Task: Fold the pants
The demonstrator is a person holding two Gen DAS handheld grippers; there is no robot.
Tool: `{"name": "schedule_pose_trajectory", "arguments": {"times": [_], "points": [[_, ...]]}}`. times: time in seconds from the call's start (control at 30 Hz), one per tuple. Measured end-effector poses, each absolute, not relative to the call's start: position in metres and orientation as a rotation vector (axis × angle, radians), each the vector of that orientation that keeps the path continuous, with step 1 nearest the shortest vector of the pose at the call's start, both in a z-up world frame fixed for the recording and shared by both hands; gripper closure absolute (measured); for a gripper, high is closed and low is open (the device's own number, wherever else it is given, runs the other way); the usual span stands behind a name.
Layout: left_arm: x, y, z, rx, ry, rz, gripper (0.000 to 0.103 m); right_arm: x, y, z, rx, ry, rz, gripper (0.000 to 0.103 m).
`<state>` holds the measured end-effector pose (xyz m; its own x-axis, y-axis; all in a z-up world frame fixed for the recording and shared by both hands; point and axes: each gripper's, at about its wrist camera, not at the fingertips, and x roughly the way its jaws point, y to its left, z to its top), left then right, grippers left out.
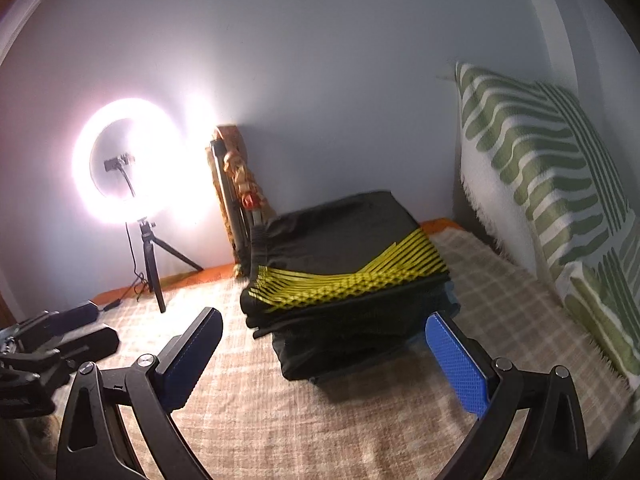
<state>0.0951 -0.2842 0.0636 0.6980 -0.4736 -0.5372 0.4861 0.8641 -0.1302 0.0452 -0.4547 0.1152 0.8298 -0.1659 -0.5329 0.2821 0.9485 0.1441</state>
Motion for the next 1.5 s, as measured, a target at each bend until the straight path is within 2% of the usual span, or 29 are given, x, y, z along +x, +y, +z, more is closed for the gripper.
{"name": "schedule_pose_trajectory", "arguments": {"times": [1.5], "points": [[0.0858, -0.2783, 0.0658, 0.038, 0.571, -0.508, 0.017, 0.0482, -0.453, 0.105, 0.21, 0.573, -0.239, 0.0]]}}
